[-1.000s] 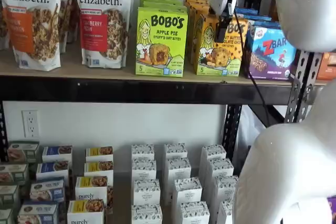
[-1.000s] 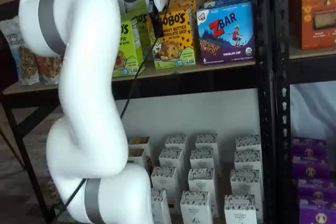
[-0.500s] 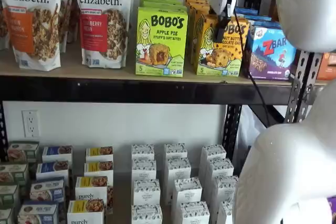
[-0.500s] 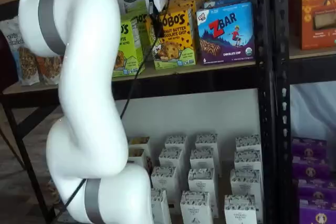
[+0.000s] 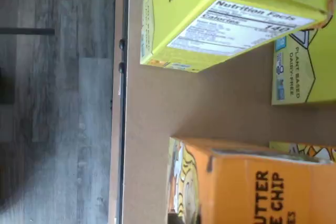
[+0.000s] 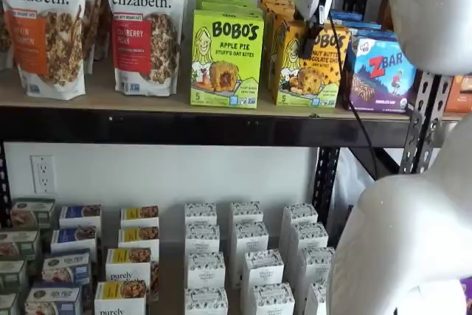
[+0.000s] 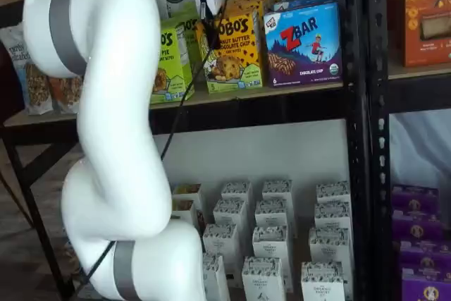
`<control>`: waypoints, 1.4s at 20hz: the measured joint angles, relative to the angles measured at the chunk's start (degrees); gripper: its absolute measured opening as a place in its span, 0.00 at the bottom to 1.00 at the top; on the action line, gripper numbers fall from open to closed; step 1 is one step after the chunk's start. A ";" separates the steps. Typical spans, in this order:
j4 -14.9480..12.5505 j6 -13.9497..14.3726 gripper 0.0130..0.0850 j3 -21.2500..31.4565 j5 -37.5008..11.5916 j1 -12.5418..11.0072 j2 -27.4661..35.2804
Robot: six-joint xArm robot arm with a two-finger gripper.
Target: Pick up the orange box on the top shelf, the fifth box from the left
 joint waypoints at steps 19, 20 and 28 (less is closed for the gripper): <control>0.77 -0.10 0.17 -1.63 2.53 -0.26 0.18; 0.82 -0.09 0.17 -1.80 2.81 -0.28 0.14; -0.12 0.31 0.17 -2.39 5.65 0.16 -1.34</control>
